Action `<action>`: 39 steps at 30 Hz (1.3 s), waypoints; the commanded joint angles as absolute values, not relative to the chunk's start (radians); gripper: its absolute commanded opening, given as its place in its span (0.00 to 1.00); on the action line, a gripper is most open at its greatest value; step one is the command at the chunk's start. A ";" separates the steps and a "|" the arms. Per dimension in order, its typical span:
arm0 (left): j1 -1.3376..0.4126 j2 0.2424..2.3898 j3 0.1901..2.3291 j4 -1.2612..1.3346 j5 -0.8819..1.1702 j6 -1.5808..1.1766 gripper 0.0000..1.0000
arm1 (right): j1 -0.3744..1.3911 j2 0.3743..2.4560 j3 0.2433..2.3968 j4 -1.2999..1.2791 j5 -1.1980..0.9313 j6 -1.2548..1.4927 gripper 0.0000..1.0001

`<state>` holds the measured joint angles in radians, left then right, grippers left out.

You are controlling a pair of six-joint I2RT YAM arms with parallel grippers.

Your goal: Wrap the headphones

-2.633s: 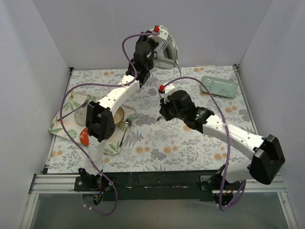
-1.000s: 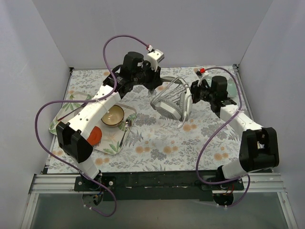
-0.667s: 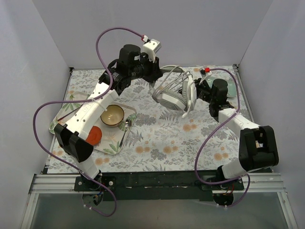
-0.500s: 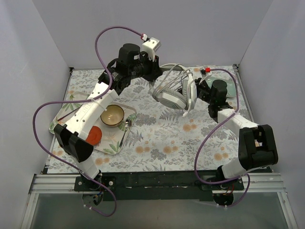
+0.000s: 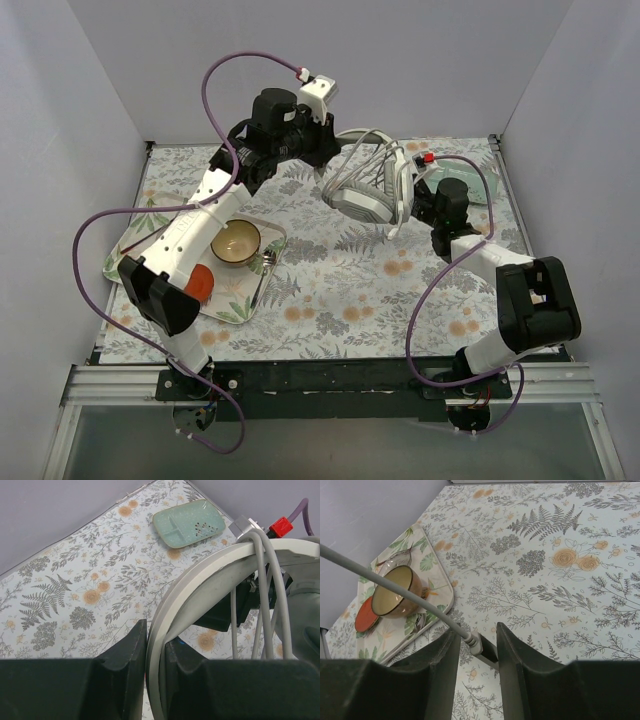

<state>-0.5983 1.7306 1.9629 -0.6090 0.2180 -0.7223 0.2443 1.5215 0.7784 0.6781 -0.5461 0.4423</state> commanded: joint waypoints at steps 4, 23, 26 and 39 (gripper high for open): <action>-0.600 1.706 2.028 -0.565 0.201 -0.799 0.00 | 0.255 1.519 0.750 0.745 -0.534 0.437 0.41; -0.529 2.089 2.036 -0.449 -0.328 -1.304 0.00 | 0.388 1.575 0.539 0.814 -0.364 0.925 0.01; -0.519 2.140 2.023 -0.437 -0.345 -1.348 0.00 | 0.390 1.612 0.491 0.887 -0.339 1.054 0.01; -0.537 2.227 1.757 -0.209 -0.481 -1.292 0.00 | 0.416 1.897 0.471 1.195 -0.373 1.391 0.01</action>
